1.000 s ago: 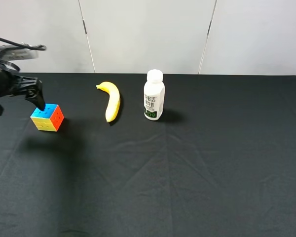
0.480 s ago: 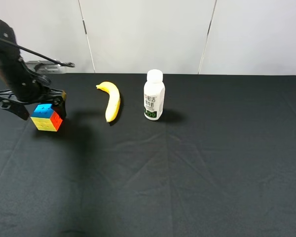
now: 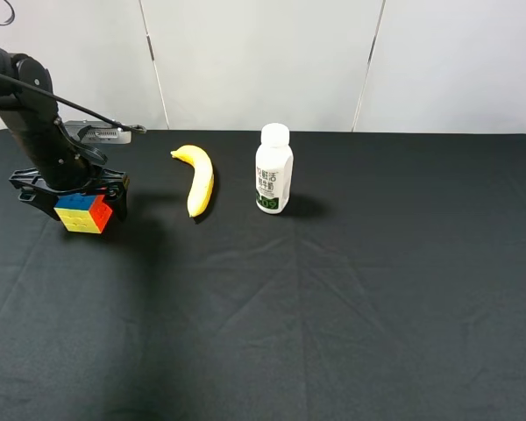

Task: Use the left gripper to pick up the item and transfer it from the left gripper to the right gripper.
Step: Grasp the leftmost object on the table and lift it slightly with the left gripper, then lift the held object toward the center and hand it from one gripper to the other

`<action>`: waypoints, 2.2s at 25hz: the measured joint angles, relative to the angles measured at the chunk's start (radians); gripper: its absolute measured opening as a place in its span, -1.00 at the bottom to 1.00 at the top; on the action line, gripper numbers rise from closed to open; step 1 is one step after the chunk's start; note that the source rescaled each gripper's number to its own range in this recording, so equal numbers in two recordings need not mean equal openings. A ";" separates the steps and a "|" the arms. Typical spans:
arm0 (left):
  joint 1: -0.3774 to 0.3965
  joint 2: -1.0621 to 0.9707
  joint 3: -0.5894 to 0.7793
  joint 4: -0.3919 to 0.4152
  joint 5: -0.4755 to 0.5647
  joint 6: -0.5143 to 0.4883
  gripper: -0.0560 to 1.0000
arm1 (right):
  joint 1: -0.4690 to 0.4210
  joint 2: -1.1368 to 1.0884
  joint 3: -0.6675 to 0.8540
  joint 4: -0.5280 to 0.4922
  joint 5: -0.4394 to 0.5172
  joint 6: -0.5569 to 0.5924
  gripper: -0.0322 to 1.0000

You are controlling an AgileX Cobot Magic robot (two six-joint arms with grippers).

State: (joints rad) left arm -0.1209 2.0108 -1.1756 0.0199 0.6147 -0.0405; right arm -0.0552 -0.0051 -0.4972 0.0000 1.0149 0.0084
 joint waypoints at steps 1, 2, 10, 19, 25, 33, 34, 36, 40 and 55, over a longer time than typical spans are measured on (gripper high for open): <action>0.000 0.000 0.000 0.001 -0.002 0.000 0.78 | 0.000 0.000 0.000 0.000 0.000 0.000 1.00; 0.000 0.000 0.000 0.001 -0.004 0.000 0.65 | 0.000 0.000 0.000 0.000 0.000 0.000 1.00; 0.000 0.000 0.000 0.004 -0.011 0.005 -0.89 | 0.000 0.000 0.000 0.000 0.000 0.000 1.00; 0.000 0.000 -0.003 0.004 -0.017 0.005 -0.89 | 0.000 0.000 0.000 0.000 0.000 0.000 1.00; 0.000 -0.038 -0.054 -0.003 0.067 0.004 -0.89 | 0.000 0.000 0.000 0.000 0.000 0.000 1.00; 0.000 -0.221 -0.062 -0.029 0.207 0.004 -0.89 | 0.000 0.000 0.000 0.000 0.000 0.000 1.00; 0.000 -0.239 -0.062 -0.042 0.219 0.004 -0.89 | 0.000 0.000 0.000 0.000 0.000 0.000 1.00; 0.000 -0.282 -0.062 -0.084 0.243 0.008 -0.89 | 0.000 0.000 0.000 0.000 0.000 0.000 1.00; 0.000 -0.334 -0.062 -0.201 0.291 0.061 -0.89 | 0.000 0.000 0.000 0.000 0.000 0.000 1.00; -0.002 -0.351 -0.062 -0.595 0.450 0.345 -0.89 | 0.000 0.000 0.000 0.000 0.000 0.000 1.00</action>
State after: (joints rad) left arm -0.1229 1.6596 -1.2372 -0.5748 1.0647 0.3042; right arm -0.0552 -0.0051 -0.4972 0.0000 1.0149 0.0084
